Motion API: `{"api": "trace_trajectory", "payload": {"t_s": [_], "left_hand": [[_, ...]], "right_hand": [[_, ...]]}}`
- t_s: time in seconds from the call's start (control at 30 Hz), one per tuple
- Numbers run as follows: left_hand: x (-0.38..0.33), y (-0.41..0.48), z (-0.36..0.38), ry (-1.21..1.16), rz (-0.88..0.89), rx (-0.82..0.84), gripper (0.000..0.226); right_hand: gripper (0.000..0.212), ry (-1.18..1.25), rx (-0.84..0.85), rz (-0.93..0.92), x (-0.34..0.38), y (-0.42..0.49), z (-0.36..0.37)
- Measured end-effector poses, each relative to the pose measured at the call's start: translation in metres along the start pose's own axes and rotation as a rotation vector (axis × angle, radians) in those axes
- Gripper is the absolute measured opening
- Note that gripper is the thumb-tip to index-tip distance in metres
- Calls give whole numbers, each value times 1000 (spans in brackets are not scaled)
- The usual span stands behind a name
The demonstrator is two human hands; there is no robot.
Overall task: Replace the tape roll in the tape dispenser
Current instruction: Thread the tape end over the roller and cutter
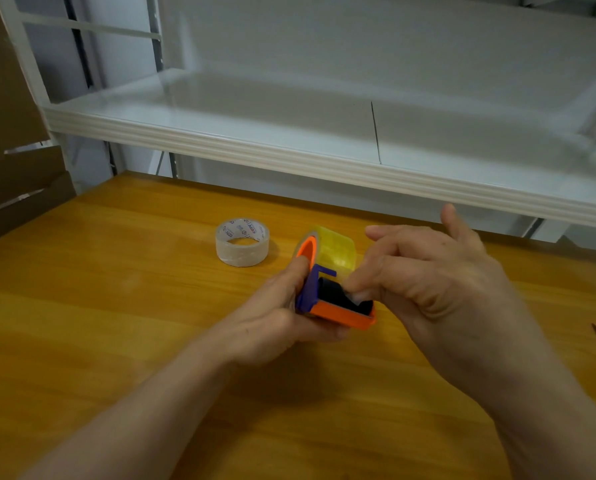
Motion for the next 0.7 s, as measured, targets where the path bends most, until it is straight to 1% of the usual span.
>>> {"api": "trace_trajectory", "payload": {"t_s": [0.13,0.3,0.4,0.47,0.57,0.6,0.7], "left_hand": [[-4,1,1,13,38,-13,73],[-5,1,-1,11,57,-16,87],[-2,1,0,11,33,-2,98],[-1,1,1,20,23,14,96],[0,2,1,27,25,20,79],[0,1,1,26,20,18,78],[1,2,0,48,28,-9,86]], "right_hand": [[15,32,-8,21,1,0,1],[17,27,-12,38,-1,-1,1],[18,27,-10,35,-2,-1,0],[18,19,6,18,-1,-1,1],[18,4,37,7,-1,-2,3],[18,5,43,8,-2,-2,3],[18,-7,53,0,0,-2,4]]}}
Point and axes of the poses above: each hand's wrist, its own y-axis towards the middle knuckle, its own z-axis out of the palm, x = y × z, the point moved 9 cm from there along y, towards the middle knuckle, and after that the axes turned 12 degrees about -y, right-handed, at the moved point
